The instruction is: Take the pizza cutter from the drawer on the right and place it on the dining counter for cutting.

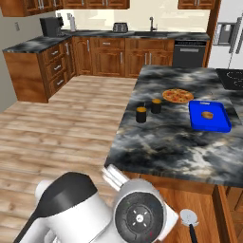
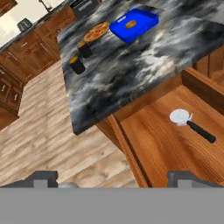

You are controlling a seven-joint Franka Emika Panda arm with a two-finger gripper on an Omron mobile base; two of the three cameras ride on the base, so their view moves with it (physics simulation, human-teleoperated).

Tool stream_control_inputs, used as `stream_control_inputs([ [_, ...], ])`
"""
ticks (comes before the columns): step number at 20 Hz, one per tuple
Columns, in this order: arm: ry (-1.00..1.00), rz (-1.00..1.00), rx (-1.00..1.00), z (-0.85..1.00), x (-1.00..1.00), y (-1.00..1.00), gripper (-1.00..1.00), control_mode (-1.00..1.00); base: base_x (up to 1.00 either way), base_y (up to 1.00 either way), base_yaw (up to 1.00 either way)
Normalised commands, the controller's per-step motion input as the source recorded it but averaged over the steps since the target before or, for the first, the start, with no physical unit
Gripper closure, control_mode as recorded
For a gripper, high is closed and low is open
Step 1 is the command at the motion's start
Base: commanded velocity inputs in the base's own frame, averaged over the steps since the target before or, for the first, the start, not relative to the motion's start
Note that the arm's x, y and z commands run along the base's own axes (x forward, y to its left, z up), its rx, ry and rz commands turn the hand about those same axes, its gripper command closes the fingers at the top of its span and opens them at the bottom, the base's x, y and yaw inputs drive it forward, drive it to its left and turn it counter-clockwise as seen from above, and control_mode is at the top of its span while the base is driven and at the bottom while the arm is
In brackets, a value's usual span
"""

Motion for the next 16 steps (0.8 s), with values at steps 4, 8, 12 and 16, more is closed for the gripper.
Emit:
stream_control_inputs([
  [4,0.24,0.41,-0.32,-0.35,0.00,-0.49,-1.00,-1.00,0.00,0.00,0.00],
  [8,0.30,0.39,-0.36,-0.34,0.07,-0.35,-1.00,-1.00,0.00,0.00,0.00],
  [12,0.29,0.29,-0.27,-0.17,0.19,-0.20,-1.00,-1.00,0.00,0.00,0.00],
  [16,0.18,0.03,-0.04,0.00,0.50,-0.03,-1.00,-1.00,0.00,0.00,0.00],
])
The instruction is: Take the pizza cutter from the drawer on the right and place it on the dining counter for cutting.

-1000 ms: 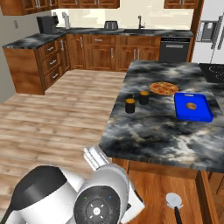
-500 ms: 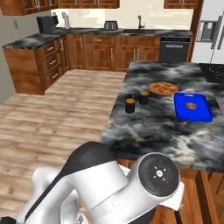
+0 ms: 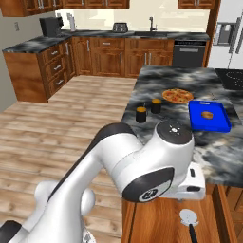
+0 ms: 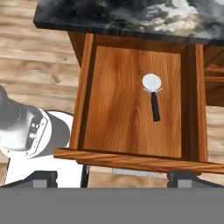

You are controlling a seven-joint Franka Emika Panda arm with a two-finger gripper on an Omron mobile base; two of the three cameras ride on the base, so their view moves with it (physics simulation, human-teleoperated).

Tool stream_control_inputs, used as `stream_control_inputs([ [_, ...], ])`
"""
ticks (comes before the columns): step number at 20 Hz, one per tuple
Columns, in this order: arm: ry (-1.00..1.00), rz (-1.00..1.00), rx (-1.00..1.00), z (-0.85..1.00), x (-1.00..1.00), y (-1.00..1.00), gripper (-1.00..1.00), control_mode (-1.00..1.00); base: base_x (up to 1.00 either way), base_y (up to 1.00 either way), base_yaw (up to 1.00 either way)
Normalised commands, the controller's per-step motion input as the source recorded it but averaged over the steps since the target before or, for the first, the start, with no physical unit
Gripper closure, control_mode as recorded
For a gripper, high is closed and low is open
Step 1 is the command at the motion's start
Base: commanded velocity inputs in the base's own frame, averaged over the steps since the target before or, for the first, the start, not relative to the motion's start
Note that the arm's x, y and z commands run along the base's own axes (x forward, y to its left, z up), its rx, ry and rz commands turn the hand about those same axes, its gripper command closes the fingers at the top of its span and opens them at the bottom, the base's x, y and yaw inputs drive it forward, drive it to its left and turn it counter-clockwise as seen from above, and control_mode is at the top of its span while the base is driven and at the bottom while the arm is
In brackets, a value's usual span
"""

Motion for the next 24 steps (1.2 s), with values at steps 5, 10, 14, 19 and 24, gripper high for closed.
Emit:
stream_control_inputs([
  [5,0.02,-0.04,0.00,-0.35,0.44,-0.08,-1.00,-1.00,0.00,0.00,0.00],
  [10,0.00,-0.15,0.00,-0.47,0.45,-0.35,-1.00,-1.00,0.00,0.00,0.00],
  [14,0.03,-0.19,-0.07,-0.37,0.51,-0.44,-1.00,-1.00,0.00,0.00,0.00],
  [19,0.10,-0.06,-0.18,-0.31,0.40,-0.64,-1.00,-1.00,0.00,0.00,0.00],
  [24,0.08,0.00,-0.13,-0.31,0.22,-0.69,-1.00,-1.00,0.00,0.00,0.00],
])
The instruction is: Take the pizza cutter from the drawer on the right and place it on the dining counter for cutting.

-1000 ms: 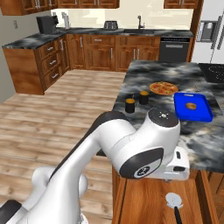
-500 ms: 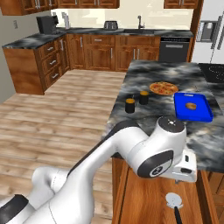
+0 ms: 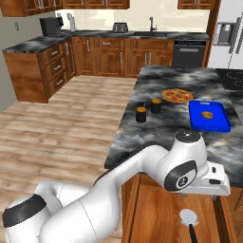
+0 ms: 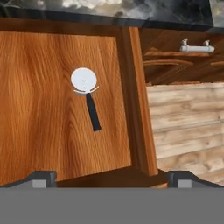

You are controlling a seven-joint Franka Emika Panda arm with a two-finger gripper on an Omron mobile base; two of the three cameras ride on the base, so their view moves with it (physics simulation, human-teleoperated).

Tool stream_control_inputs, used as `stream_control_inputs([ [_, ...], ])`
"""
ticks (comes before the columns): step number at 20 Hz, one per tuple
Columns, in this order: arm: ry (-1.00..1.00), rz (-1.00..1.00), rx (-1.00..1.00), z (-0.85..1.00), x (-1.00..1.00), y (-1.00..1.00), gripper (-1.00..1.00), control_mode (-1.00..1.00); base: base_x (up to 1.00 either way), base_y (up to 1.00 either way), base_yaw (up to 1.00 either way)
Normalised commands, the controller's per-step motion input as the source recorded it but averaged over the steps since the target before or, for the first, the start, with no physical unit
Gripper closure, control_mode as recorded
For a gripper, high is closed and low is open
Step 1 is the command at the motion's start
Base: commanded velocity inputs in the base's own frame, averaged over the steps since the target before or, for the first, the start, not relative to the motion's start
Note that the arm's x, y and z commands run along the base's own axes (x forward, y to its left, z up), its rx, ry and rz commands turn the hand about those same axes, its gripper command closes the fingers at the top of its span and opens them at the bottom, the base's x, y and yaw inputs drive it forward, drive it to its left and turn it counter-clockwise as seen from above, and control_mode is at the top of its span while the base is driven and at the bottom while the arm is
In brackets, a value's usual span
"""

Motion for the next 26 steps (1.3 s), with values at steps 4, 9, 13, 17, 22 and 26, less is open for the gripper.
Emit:
stream_control_inputs([
  [4,0.03,0.00,0.01,-0.32,0.15,-0.29,-1.00,-1.00,0.00,0.00,0.00],
  [9,0.13,-0.03,0.15,-0.03,0.01,-0.01,-1.00,-1.00,0.00,0.00,0.00],
  [13,0.21,0.00,0.13,-0.15,0.00,0.00,-1.00,-1.00,0.00,0.00,0.00],
  [17,0.14,0.00,0.09,-0.35,0.06,0.00,-1.00,-1.00,0.00,0.00,0.00],
  [22,0.02,0.00,0.16,-0.40,0.10,0.00,-1.00,-1.00,0.00,0.00,0.00],
  [26,0.00,0.01,0.11,-0.37,0.02,0.00,-1.00,-1.00,0.00,0.00,0.00],
])
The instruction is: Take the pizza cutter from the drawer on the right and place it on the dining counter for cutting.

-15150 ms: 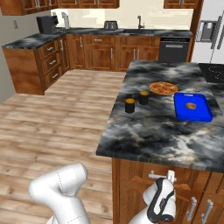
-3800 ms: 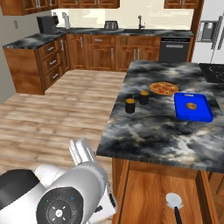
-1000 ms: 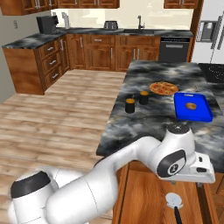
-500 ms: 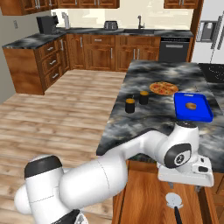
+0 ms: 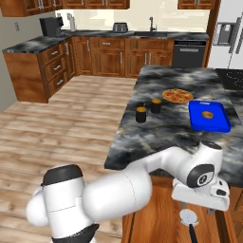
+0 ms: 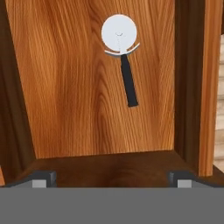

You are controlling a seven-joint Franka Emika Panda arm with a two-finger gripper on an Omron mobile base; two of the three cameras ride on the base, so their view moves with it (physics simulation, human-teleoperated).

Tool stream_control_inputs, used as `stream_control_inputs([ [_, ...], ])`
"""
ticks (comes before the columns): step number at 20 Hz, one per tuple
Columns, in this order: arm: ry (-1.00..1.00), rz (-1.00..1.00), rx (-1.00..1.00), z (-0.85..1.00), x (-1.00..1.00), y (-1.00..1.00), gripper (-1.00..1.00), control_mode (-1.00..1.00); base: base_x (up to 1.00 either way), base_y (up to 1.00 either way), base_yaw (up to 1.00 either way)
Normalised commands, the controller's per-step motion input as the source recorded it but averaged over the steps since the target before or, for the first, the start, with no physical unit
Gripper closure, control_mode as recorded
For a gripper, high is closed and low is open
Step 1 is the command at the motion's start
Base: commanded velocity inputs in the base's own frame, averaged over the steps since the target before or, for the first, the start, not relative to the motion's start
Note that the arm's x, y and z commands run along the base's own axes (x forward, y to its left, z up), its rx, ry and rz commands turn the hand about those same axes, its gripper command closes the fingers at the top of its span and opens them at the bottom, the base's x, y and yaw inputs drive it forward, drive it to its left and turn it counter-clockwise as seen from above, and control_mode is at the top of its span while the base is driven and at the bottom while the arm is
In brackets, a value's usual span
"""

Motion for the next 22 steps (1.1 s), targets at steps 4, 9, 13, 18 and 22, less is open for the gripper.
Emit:
stream_control_inputs([
  [4,-0.01,0.01,0.02,-0.34,0.23,0.00,-1.00,-1.00,0.00,0.00,0.00],
  [9,0.00,0.02,0.00,-0.28,0.25,0.02,-1.00,-1.00,0.00,0.00,0.00],
  [13,0.00,0.02,0.00,-0.30,0.05,0.01,-1.00,-1.00,0.00,0.00,0.00],
  [18,-0.02,0.03,0.00,-0.43,0.00,0.00,-1.00,-1.00,0.00,0.00,0.00],
  [22,-0.07,0.00,-0.05,-0.48,0.05,0.07,-1.00,-1.00,0.00,0.00,0.00],
])
